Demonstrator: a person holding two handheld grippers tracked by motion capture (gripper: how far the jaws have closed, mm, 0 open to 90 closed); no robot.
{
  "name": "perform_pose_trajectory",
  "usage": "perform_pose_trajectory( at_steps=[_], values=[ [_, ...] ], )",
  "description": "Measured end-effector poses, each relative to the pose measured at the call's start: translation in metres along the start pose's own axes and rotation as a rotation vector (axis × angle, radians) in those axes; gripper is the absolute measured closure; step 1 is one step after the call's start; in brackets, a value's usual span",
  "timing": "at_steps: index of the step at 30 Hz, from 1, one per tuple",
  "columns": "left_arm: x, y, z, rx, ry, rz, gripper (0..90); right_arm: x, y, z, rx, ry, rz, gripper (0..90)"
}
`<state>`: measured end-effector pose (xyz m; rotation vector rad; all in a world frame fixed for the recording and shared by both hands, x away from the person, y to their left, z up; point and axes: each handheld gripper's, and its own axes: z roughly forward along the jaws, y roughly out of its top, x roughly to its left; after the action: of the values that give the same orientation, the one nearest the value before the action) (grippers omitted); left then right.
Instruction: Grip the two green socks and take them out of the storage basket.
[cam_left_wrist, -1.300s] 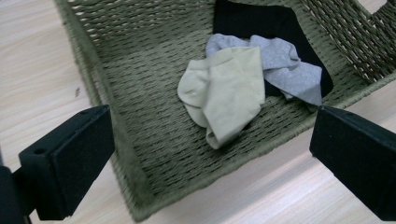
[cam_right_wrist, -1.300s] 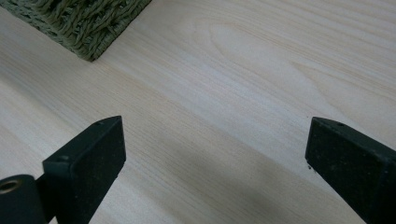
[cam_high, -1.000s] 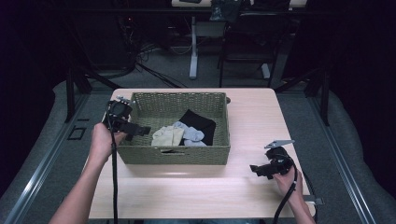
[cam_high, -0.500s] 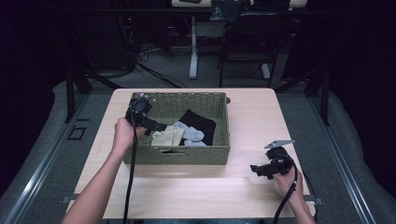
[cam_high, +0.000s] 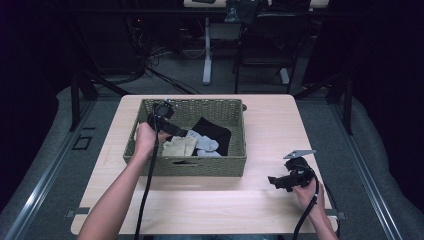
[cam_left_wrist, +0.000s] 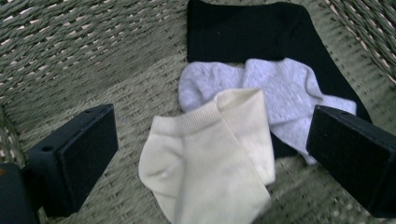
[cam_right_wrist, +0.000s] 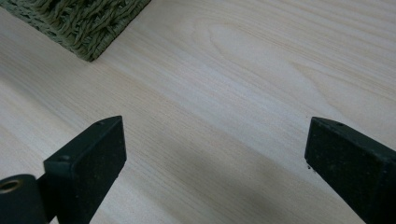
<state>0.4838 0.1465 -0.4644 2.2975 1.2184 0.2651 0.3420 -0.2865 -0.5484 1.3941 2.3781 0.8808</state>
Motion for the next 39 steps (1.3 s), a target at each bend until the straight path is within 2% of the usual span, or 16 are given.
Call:
perform_pose_trajectory(
  at_steps=[3, 9, 14, 19, 21, 24, 26, 30, 31, 32, 33, 34, 36, 39],
  values=[
    [0.002, 0.004, 0.008, 0.004, 0.008, -0.005, 4.7, 0.000, 0.000, 0.000, 0.000, -0.002, 0.000, 4.7],
    [0.004, 0.010, 0.023, 0.045, 0.007, -0.002, 11.8, -0.001, 0.000, 0.000, -0.002, -0.006, 0.003, 4.7],
    [0.007, 0.012, 0.039, 0.098, -0.016, -0.003, 21.0, -0.001, 0.000, -0.001, -0.008, -0.006, 0.003, 4.8],
    [0.008, 0.012, 0.046, 0.112, -0.030, -0.017, 26.8, -0.001, 0.000, -0.001, -0.009, -0.005, 0.005, 4.8],
    [0.008, 0.013, 0.050, 0.133, -0.031, -0.020, 32.0, -0.001, 0.000, -0.001, -0.010, -0.006, 0.005, 4.9],
    [0.010, 0.014, 0.055, 0.177, -0.039, -0.014, 35.3, -0.001, 0.000, -0.001, -0.009, -0.007, 0.005, 4.9],
    [0.010, 0.014, 0.060, 0.211, -0.055, -0.025, 36.6, -0.002, 0.000, -0.001, -0.010, -0.010, 0.006, 5.0],
    [0.013, 0.013, 0.066, 0.252, -0.081, -0.048, 48.2, -0.002, 0.000, -0.001, -0.007, -0.011, 0.007, 5.4],
    [0.013, 0.012, 0.066, 0.254, -0.090, -0.051, 53.8, -0.002, 0.000, -0.001, -0.007, -0.012, 0.007, 5.5],
    [0.013, 0.012, 0.066, 0.251, -0.095, -0.050, 67.2, -0.002, 0.000, -0.001, -0.008, -0.011, 0.007, 5.7],
    [0.013, 0.012, 0.065, 0.245, -0.095, -0.054, 67.2, -0.002, 0.000, -0.001, -0.008, -0.011, 0.007, 5.7],
    [0.013, 0.012, 0.060, 0.228, -0.093, -0.054, 78.3, -0.002, 0.000, -0.001, -0.007, -0.009, 0.006, 5.8],
    [0.013, 0.013, 0.057, 0.219, -0.086, -0.054, 80.3, -0.002, 0.000, -0.001, -0.007, -0.008, 0.007, 5.8],
    [0.011, 0.013, 0.046, 0.174, -0.080, -0.049, 81.5, -0.002, 0.000, -0.001, -0.008, -0.009, 0.006, 5.9]
  ],
)
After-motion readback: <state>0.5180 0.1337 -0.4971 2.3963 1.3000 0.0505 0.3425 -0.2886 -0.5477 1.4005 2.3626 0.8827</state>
